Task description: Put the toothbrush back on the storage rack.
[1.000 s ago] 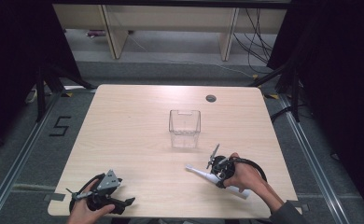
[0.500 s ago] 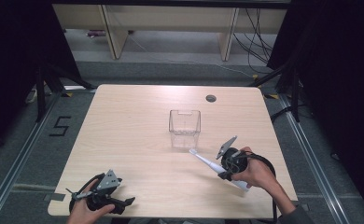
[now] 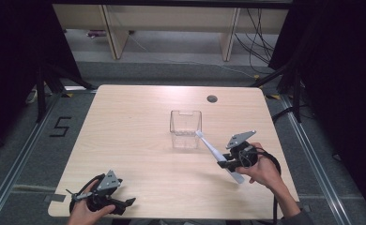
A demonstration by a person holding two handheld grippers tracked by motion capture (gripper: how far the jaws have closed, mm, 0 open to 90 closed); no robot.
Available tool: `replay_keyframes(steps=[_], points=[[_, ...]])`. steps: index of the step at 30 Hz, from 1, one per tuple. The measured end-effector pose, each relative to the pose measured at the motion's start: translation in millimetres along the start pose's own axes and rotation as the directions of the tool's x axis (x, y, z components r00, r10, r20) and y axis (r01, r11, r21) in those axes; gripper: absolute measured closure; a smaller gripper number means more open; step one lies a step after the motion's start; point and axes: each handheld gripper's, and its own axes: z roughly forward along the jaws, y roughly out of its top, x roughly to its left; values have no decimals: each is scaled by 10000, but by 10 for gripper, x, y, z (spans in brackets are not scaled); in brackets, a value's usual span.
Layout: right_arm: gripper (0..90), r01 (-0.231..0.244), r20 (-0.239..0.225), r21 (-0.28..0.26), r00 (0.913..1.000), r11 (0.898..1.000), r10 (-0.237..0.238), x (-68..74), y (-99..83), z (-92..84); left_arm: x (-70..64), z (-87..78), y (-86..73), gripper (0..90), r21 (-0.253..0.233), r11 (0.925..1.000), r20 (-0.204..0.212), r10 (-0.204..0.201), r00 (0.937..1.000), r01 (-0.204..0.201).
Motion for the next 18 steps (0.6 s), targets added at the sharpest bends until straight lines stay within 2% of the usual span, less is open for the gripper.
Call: replay_keyframes(steps=[1,2,4,5,6,8,10,12,13,15,16,17,18], points=[[669,-177,33,-82,9998,9998,178,0,4,-15,-1,-3,0,153,23,10000,-18,6,10000,-6],[669,-41,10,-483,10000,9988,41,-15,6,10,-1,-3,0,153,23,10000,-18,6,10000,-6],[669,-86,-81,-545,9999,9985,82,-27,13,-8,-3,-10,6,153,-9,10000,65,1,10000,-1],[669,-276,3,-741,9996,9969,277,-25,20,-4,-5,-9,6,153,-56,10000,89,-36,10000,36],[669,-186,-53,-1207,9998,9925,180,-47,38,20,-5,-10,6,153,-66,10000,86,-47,10000,48],[669,-258,26,-1102,9997,9936,262,-45,49,3,-3,-9,6,153,-66,10000,76,-71,9999,71],[669,-273,15,-1443,9996,9892,278,-54,67,14,-3,-10,4,153,-97,9999,70,-66,10000,66],[669,-408,-38,-1486,9992,9881,407,-52,89,4,1,-12,4,153,-129,9999,37,-74,10000,75],[669,-404,24,-1719,9991,9843,414,-53,96,19,3,-12,5,153,-126,9999,26,-70,10000,70],[669,-365,-42,-1671,9993,9853,363,-70,115,0,4,-11,5,153,-130,9999,19,-73,10000,73],[669,-313,-38,-1984,9995,9796,312,-73,120,23,0,-8,4,153,-158,9998,42,-146,9999,147],[669,-537,-91,-1761,9986,9829,529,-74,133,-8,1,-8,4,152,-158,9998,40,-146,9999,146],[669,-348,-100,-1970,9994,9798,335,-97,150,-5,-4,-6,3,152,-199,9996,90,-204,9998,205]])
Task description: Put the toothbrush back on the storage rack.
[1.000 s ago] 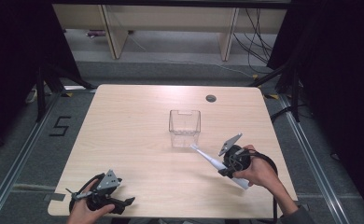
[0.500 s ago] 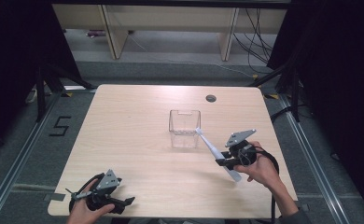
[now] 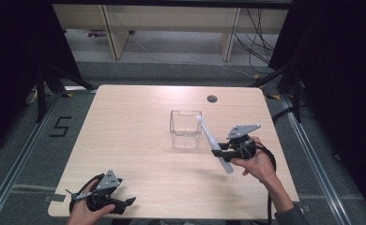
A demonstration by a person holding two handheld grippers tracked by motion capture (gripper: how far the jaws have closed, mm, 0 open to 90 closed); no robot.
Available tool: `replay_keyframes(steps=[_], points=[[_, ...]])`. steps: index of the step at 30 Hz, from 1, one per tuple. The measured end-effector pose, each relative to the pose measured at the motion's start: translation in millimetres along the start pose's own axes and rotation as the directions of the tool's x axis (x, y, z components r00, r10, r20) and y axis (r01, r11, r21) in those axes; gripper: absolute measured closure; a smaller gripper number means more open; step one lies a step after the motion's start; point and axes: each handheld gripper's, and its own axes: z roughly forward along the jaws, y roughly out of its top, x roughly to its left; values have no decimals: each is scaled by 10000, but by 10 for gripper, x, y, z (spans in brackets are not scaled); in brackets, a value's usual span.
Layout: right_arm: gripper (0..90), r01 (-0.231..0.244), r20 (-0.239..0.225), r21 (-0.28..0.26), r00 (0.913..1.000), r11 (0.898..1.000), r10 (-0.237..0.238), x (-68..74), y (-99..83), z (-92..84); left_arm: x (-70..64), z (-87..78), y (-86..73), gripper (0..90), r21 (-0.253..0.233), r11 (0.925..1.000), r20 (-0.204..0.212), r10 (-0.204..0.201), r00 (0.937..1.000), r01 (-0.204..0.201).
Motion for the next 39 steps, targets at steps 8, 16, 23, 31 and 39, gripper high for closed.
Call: replay_keyframes(steps=[8,16,23,31,39], points=[[669,-218,15,-277,9998,9994,218,-22,82,7,11,-5,0,151,68,10000,-49,65,10000,-64],[670,-165,31,-451,9999,9988,166,-68,150,30,11,-3,-1,151,72,9999,-52,81,10000,-81],[669,-411,174,-535,9990,9977,421,-91,208,39,12,-1,-1,150,80,9999,-58,88,9999,-88],[669,-381,253,-743,9989,9965,401,-116,286,66,13,-3,0,150,100,9999,-52,115,9999,-114],[669,-241,384,-922,9989,9954,278,-145,386,84,12,0,-2,150,87,9999,-42,89,10000,-89]])
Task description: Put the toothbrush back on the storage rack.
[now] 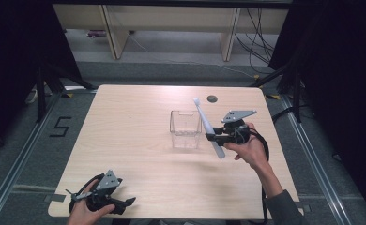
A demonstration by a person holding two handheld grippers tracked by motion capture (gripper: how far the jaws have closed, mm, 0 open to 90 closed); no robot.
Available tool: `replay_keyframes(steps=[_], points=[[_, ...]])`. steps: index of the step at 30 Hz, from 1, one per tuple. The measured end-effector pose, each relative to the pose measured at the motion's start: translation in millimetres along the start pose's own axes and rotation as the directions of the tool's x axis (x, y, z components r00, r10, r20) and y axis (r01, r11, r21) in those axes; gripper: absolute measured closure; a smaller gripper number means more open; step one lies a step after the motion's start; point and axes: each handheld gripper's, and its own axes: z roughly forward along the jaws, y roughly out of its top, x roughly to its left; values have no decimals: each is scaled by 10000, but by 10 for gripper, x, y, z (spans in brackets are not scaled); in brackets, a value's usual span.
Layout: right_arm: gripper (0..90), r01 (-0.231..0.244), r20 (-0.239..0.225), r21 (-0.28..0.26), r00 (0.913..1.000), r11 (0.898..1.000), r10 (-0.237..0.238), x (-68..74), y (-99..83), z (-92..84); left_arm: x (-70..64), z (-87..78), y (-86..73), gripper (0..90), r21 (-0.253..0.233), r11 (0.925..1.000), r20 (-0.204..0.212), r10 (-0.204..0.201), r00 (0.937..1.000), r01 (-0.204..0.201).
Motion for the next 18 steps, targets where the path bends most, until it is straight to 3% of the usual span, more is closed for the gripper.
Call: replay_keyframes(steps=[3,6,7,8,18], points=[[669,101,-71,-66,9999,9999,-101,1,53,6,15,-11,4,150,150,9997,-17,176,9998,-176],[669,13,-41,-78,10000,10000,-13,12,103,3,13,-10,2,150,154,9998,-11,161,9999,-161],[669,249,72,-216,9997,9995,-247,-4,121,9,11,-10,2,150,128,9998,-8,154,9999,-154],[670,-9,-80,-98,10000,10000,8,14,139,0,11,-10,3,150,120,9998,-9,166,9999,-166],[670,288,179,-369,9994,9989,-282,-32,346,-42,10,-8,2,150,134,9998,-4,150,9999,-150]])
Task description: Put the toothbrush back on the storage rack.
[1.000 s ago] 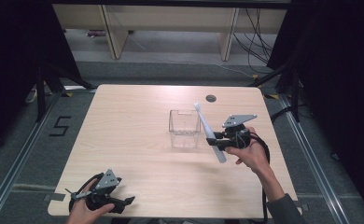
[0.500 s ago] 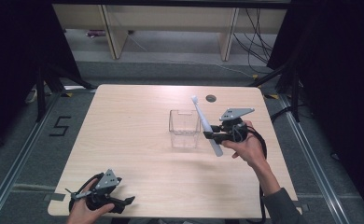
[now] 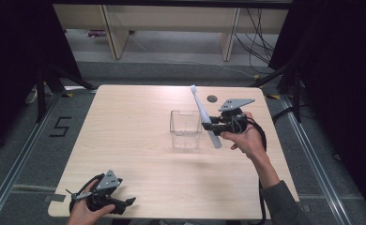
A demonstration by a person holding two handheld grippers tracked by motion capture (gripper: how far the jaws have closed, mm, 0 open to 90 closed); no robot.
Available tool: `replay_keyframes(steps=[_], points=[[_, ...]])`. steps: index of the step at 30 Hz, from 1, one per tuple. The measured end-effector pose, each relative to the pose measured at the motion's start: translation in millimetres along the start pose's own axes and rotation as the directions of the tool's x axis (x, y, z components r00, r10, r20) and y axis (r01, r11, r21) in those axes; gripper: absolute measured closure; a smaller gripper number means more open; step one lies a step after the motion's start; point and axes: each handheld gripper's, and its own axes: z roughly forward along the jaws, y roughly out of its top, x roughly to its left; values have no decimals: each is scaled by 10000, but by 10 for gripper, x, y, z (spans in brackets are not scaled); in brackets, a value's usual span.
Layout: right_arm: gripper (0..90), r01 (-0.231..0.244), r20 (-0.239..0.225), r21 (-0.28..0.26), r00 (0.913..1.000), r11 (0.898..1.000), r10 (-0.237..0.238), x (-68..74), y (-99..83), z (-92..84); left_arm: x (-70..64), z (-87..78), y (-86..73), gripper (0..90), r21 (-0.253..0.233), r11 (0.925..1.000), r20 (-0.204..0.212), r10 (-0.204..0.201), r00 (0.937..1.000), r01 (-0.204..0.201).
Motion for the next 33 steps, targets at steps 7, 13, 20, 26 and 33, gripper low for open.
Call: replay_keyframes(steps=[7,13,20,26,33], points=[[670,-176,-3,-202,9998,9996,176,-22,74,35,0,-3,0,150,-11,10000,2,7,10000,-7],[670,-361,-100,-98,9993,9993,360,-31,129,47,-9,7,-1,150,-43,10000,51,-81,10000,82],[669,-308,-210,-406,9993,9987,300,-28,258,61,0,3,0,150,-45,10000,13,-66,10000,67],[669,-54,-243,-473,9997,9989,42,-18,385,117,1,-1,2,150,-12,10000,37,-9,10000,9],[670,-146,-355,-543,9993,9984,127,0,488,183,2,-1,3,150,-17,10000,53,-16,10000,16]])
